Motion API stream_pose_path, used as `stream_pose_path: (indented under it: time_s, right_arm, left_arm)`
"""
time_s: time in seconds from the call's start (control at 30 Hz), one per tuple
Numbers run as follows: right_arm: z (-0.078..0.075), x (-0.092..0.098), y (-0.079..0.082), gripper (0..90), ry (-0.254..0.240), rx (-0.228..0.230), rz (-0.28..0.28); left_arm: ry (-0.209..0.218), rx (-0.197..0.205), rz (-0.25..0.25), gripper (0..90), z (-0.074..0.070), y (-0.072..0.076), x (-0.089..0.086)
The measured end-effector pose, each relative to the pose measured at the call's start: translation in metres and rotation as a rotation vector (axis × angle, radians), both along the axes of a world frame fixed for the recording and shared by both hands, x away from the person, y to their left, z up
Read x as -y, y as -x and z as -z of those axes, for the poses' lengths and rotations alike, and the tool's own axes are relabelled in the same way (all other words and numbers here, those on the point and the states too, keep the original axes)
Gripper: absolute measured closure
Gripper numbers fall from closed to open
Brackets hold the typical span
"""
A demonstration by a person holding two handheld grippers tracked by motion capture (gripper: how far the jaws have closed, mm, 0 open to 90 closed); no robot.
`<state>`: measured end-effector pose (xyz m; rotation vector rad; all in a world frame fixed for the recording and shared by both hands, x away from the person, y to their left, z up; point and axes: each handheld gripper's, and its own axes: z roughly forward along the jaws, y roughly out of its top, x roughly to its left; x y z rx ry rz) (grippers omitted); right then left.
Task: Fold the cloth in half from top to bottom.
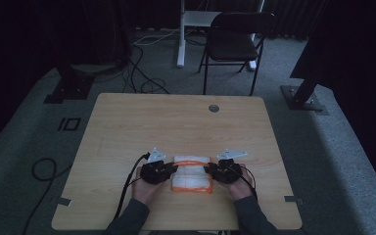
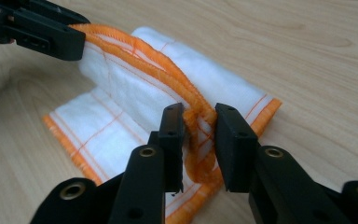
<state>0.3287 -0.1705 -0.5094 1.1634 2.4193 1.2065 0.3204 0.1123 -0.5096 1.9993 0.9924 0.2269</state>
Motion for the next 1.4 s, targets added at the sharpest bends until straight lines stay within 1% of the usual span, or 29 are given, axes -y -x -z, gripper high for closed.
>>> stream_pose_path:
  time_s: [0.07,0.1,0.13,0.17,0.2,0.23,0.27,0.33,0.37,0.5,0.53,0.57,0.6,0.63,0.7,0.73,0.77,0.8,0.83,0.87,0.93,0.97,1.0,1.03,1.1,1.2,1.27,1.4]
  right_arm:
    - [0.0,0.001,0.001,70.4,0.004,0.001,0.001]
    - [0.002,0.003,0.002,65.2,-0.004,0.001,0.004]
    - [0.002,0.003,0.002,65.2,-0.004,0.001,0.004]
    - [0.001,0.005,0.003,60.7,-0.006,0.007,0.014]
    - [0.001,0.005,0.003,58.9,-0.008,0.008,0.016]
    - [0.001,0.005,0.003,58.9,-0.008,0.008,0.016]
    - [0.0,0.006,0.003,55.0,-0.01,0.013,0.019]
    - [-0.001,0.006,0.002,53.8,-0.012,0.013,0.019]
    - [-0.002,0.005,0.001,51.2,-0.012,0.017,0.021]
    - [-0.004,0.003,0.0,50.4,-0.014,0.018,0.009]
    - [-0.005,0.001,0.001,58.0,-0.017,0.021,-0.012]
    - [-0.006,0.0,0.002,62.9,-0.019,0.024,-0.025]
    - [-0.006,0.0,0.002,62.9,-0.019,0.024,-0.025]
    - [-0.006,0.0,0.004,65.5,-0.018,0.03,-0.039]
    - [-0.006,-0.001,0.007,73.2,-0.012,0.041,-0.043]
    - [-0.006,-0.001,0.007,74.9,-0.015,0.042,-0.043]
    - [-0.006,-0.001,0.007,74.9,-0.015,0.042,-0.043]
    - [-0.006,0.0,0.008,77.0,-0.022,0.047,-0.04]
    - [-0.006,0.0,0.008,77.3,-0.023,0.048,-0.039]
    - [-0.007,0.001,0.008,77.6,-0.024,0.048,-0.04]
    - [-0.007,0.001,0.009,77.9,-0.023,0.05,-0.042]
    - [-0.007,0.001,0.009,78.0,-0.022,0.051,-0.043]
    - [-0.007,0.001,0.009,78.0,-0.022,0.051,-0.043]
    - [-0.007,0.001,0.01,78.4,-0.026,0.048,-0.043]
    - [-0.007,0.001,0.011,78.6,-0.028,0.049,-0.046]
    - [-0.007,0.002,0.012,79.1,-0.031,0.051,-0.047]
    - [-0.007,0.003,0.011,79.3,-0.033,0.049,-0.045]
    - [-0.006,0.003,0.012,79.6,-0.032,0.049,-0.052]
  left_arm:
    - [0.001,-0.002,-0.004,76.9,0.001,0.002,0.0]
    - [-0.004,-0.004,-0.001,77.0,0.002,0.003,-0.001]
    - [-0.002,-0.005,-0.002,77.0,0.003,0.004,-0.001]
    - [-0.01,-0.006,0.0,77.0,0.004,0.006,-0.001]
    - [-0.015,-0.008,0.004,77.1,0.005,0.007,-0.002]
    - [-0.015,-0.008,0.004,77.5,0.005,0.007,-0.002]
    - [-0.012,-0.01,0.001,77.7,0.006,0.008,-0.002]
    - [-0.011,-0.013,-0.001,78.0,0.007,0.009,-0.002]
    - [-0.017,-0.016,0.001,78.5,0.009,0.011,-0.003]
    - [-0.018,-0.019,0.003,78.7,0.01,0.014,-0.003]
    - [-0.01,-0.02,0.007,78.4,0.009,0.015,-0.005]
    - [-0.01,-0.02,0.007,76.9,0.009,0.015,-0.005]
    - [0.002,-0.017,0.004,76.9,0.007,0.016,-0.006]
    - [0.008,-0.01,0.001,76.4,0.004,0.016,-0.007]
    - [0.027,0.016,-0.01,75.0,-0.006,0.016,-0.009]
    - [0.03,0.026,-0.014,74.7,-0.009,0.015,-0.01]
    - [0.03,0.026,-0.014,74.3,-0.009,0.015,-0.01]
    - [0.032,0.033,-0.019,74.2,-0.012,0.014,-0.01]
    - [0.035,0.044,-0.026,73.9,-0.016,0.01,-0.011]
    - [0.035,0.044,-0.026,73.8,-0.016,0.01,-0.011]
    - [0.029,0.048,-0.029,73.4,-0.018,0.004,-0.01]
    - [0.028,0.05,-0.034,73.3,-0.02,-0.002,-0.008]
    - [0.028,0.05,-0.034,73.3,-0.02,-0.002,-0.008]
    - [0.029,0.05,-0.04,73.3,-0.02,-0.007,-0.005]
    - [0.026,0.047,-0.04,73.3,-0.019,-0.011,-0.001]
    - [0.018,0.048,-0.032,73.4,-0.017,-0.014,0.002]
    - [0.0,0.038,-0.016,73.4,-0.014,-0.014,0.007]
    - [-0.004,0.034,-0.009,73.4,-0.012,-0.013,0.009]
